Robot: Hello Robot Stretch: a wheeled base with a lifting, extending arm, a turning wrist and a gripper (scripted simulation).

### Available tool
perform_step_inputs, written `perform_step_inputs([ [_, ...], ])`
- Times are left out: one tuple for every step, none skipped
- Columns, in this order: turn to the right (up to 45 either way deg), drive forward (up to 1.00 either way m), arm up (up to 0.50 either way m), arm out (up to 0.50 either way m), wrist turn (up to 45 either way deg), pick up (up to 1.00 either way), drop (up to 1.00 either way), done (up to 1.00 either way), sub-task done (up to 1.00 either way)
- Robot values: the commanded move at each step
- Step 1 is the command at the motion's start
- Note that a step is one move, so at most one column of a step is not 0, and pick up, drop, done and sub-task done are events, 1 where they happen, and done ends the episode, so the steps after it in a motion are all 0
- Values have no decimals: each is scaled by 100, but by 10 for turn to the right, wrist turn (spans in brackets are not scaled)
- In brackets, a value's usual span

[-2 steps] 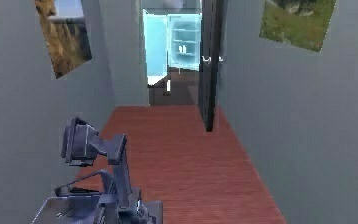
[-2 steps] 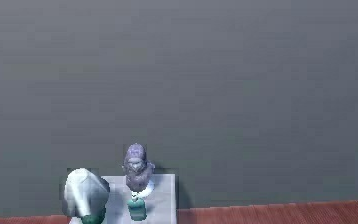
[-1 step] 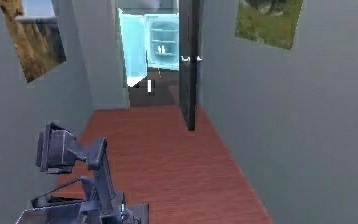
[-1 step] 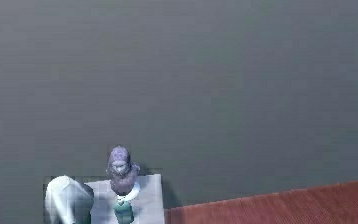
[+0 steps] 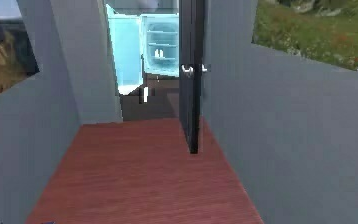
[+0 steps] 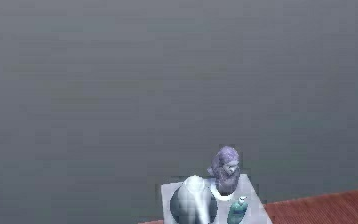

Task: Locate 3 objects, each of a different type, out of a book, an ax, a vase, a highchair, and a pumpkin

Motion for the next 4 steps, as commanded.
perform_step_inputs([
  [120, 0, 0, 0, 0, 0, 0, 0, 0],
  [0, 80, 0, 0, 0, 0, 0, 0, 0],
  [-330, 0, 0, 0, 0, 0, 0, 0, 0],
  [0, 100, 0, 0, 0, 0, 0, 0, 0],
])
